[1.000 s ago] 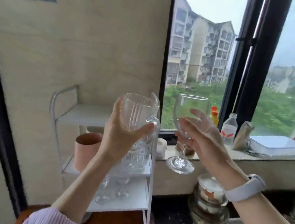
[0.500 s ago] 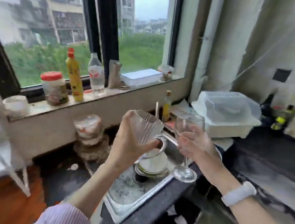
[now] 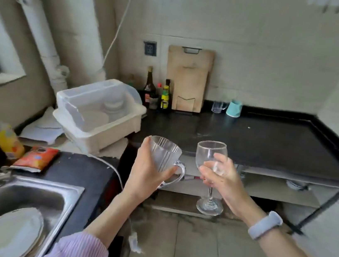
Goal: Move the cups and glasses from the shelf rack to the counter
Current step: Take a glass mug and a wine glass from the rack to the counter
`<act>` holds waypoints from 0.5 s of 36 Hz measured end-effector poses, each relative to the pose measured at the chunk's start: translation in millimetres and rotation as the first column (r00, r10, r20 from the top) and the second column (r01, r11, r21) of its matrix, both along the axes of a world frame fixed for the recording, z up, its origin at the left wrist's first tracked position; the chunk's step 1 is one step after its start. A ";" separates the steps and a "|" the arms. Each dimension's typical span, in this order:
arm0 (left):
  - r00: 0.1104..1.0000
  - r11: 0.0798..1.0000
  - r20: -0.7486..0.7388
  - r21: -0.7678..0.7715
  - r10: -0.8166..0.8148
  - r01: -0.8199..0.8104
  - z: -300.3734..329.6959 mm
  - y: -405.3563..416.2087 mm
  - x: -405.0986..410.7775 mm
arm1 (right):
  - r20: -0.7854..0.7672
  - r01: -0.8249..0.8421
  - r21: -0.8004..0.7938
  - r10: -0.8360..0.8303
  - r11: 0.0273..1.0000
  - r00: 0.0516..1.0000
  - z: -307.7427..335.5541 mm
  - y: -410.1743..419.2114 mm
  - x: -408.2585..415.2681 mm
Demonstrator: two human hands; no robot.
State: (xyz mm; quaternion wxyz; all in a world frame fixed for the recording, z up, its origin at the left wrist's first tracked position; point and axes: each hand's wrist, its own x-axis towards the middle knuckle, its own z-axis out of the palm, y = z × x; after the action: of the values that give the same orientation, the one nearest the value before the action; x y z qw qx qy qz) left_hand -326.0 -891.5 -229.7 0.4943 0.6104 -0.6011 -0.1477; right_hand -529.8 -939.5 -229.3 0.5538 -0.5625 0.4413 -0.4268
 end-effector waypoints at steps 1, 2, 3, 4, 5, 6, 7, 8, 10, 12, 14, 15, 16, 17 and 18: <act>0.999 0.999 -0.008 0.010 -0.040 0.040 -4.8 -22.9 -6.9 | -0.006 0.030 0.003 -0.030 1.000 1.000 -3.7 -17.2 -8.6; 0.997 0.997 -0.013 0.018 -0.074 0.074 -9.9 -45.8 -13.1 | -0.009 0.055 0.009 -0.055 0.998 0.998 -6.8 -35.0 -16.1; 0.994 0.994 -0.021 0.026 -0.103 0.104 -14.8 -68.5 -18.5 | -0.010 0.078 0.016 -0.078 0.997 0.997 -9.5 -53.5 -22.6; 0.991 0.991 -0.035 0.032 -0.131 0.132 -18.9 -90.8 -23.9 | -0.008 0.100 0.025 -0.100 0.995 0.995 -12.1 -72.7 -28.0; 0.986 0.987 -0.051 0.038 -0.157 0.159 -22.2 -112.8 -29.0 | -0.003 0.120 0.033 -0.120 0.992 0.993 -14.4 -91.9 -33.4; 0.982 0.982 -0.062 0.049 -0.177 0.181 -25.2 -133.8 -33.9 | -0.003 0.139 0.038 -0.139 0.990 0.990 -16.3 -110.3 -38.0; 0.979 0.978 -0.070 0.062 -0.194 0.198 -27.7 -155.3 -38.4 | -0.009 0.158 0.041 -0.158 0.987 0.987 -18.0 -128.8 -42.9; 0.976 0.974 -0.074 0.073 -0.207 0.212 -29.7 -176.9 -42.9 | -0.020 0.177 0.040 -0.176 0.983 0.984 -19.2 -146.7 -47.9; 0.970 0.968 -0.086 0.092 -0.227 0.235 -32.2 -220.4 -52.0 | -0.031 0.204 0.043 -0.203 0.978 0.979 -20.6 -180.3 -59.0; 0.965 0.959 -0.103 0.125 -0.243 0.255 -32.9 -260.9 -64.2 | -0.034 0.239 0.057 -0.237 0.969 0.971 -22.1 -210.3 -71.8; 0.958 0.951 -0.120 0.140 -0.262 0.277 -34.2 -297.3 -78.9 | -0.031 0.279 0.072 -0.277 0.958 0.960 -25.2 -237.7 -86.1; 0.955 0.948 -0.128 0.144 -0.267 0.285 -36.0 -314.9 -86.7 | -0.032 0.294 0.079 -0.293 0.952 0.956 -27.5 -250.6 -93.7; 0.953 0.945 -0.133 0.152 -0.271 0.290 -38.0 -332.6 -95.4 | -0.038 0.306 0.082 -0.304 0.949 0.952 -29.7 -263.6 -102.0; 0.950 0.940 -0.138 0.162 -0.278 0.299 -39.7 -350.0 -104.3 | -0.042 0.314 0.083 -0.311 0.946 0.949 -31.8 -276.6 -110.4; 0.945 0.934 -0.147 0.171 -0.291 0.314 -41.4 -366.6 -113.5 | -0.046 0.320 0.085 -0.317 0.944 0.947 -34.1 -289.4 -119.0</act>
State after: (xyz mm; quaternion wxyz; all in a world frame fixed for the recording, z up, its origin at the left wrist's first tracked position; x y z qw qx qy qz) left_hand -439.5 -1258.1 -271.2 0.4395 0.5455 -0.6401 -0.3155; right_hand -648.7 -1228.9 -263.4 0.4955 -0.4646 0.5540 -0.4813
